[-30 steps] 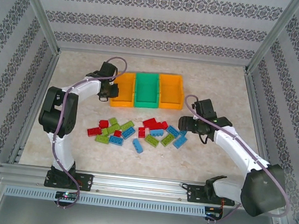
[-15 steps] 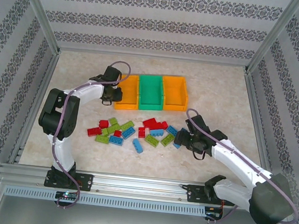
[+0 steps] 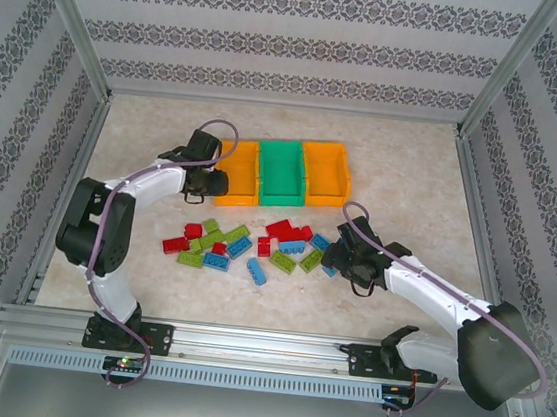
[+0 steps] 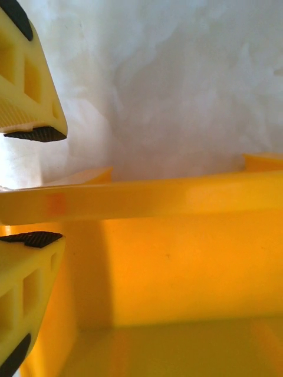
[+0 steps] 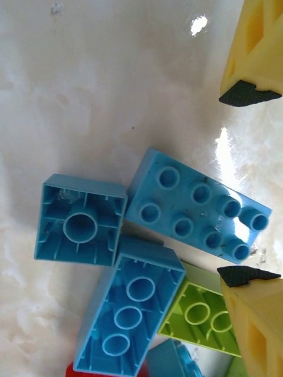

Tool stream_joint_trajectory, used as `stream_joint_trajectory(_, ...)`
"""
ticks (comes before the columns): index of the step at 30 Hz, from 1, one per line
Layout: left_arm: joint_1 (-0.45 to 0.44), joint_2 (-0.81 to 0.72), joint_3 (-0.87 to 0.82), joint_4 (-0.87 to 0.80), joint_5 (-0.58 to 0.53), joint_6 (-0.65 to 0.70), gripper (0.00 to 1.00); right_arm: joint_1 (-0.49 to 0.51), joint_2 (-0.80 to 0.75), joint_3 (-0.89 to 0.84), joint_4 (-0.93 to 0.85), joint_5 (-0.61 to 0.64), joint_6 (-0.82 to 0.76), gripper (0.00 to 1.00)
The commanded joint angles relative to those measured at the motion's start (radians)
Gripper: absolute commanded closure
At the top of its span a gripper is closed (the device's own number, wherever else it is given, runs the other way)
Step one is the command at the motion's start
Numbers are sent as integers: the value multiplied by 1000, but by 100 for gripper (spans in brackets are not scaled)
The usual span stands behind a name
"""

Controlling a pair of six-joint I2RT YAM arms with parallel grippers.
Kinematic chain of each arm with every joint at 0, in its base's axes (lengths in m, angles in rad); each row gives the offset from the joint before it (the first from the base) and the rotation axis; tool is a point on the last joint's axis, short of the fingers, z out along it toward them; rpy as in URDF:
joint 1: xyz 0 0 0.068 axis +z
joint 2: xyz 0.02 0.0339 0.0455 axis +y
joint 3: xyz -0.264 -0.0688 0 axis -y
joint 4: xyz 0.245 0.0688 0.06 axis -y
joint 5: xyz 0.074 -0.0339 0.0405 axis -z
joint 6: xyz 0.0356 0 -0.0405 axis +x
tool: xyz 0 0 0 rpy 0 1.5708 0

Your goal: Sort the legos into containers by color

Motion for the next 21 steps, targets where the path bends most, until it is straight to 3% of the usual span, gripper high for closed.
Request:
stream_joint_trajectory(1, -12, -80, -48, 26, -38, 2, 52, 15, 47, 26, 23, 34, 9, 25)
stream_joint_trajectory(11, -12, -282, -173, 106, -82, 51, 32, 13, 107, 29, -47, 63, -11, 31)
stream_joint_trajectory(17, -12, -313, -204, 135, -59, 51, 31, 7, 16, 11, -140, 87, -43, 32)
stream_joint_trajectory(21, -13, -302, -207, 158, -39, 39, 31, 3, -13, -5, -105, 71, -53, 31)
